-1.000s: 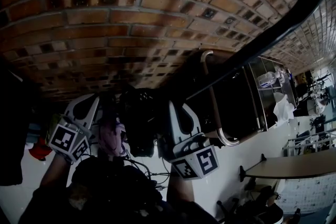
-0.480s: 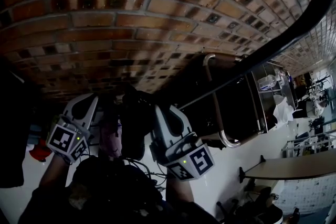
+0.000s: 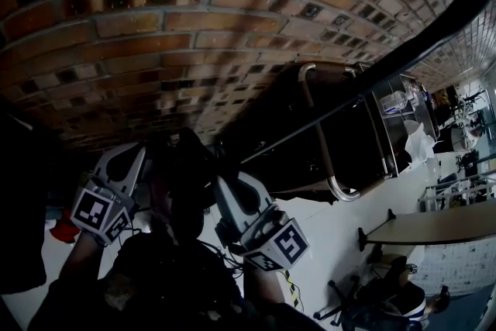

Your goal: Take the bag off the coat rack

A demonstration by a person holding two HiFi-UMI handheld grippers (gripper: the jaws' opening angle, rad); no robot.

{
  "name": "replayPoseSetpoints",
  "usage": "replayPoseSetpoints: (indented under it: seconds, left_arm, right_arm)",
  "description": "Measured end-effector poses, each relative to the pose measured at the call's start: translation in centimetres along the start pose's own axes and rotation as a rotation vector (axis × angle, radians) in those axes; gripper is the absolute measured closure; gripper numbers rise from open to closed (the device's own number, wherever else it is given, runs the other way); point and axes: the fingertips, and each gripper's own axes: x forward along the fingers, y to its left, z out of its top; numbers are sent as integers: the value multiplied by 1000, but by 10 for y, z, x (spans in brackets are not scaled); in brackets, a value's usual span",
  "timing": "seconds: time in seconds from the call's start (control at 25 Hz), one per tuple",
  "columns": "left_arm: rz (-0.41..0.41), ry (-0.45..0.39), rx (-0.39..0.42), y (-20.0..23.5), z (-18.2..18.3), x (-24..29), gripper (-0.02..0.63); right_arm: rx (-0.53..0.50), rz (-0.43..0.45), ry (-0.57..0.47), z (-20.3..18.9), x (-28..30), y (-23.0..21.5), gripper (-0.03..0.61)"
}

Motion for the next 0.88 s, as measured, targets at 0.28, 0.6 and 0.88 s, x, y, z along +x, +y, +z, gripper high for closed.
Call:
replayPoseSetpoints:
  seconds: [0.28, 0.6, 0.88]
  left_arm:
    - [-52, -3, -14, -16, -2, -2, 580]
    - [-18, 1, 10, -57, -8, -28, 580]
    - [29, -8, 19, -122, -15, -64, 580]
  right_arm:
    - [13, -67, -27, -6, -24, -3, 540]
    - [-9, -44, -33, 5, -70, 19, 540]
    - [10, -7, -35, 19, -135, 45, 540]
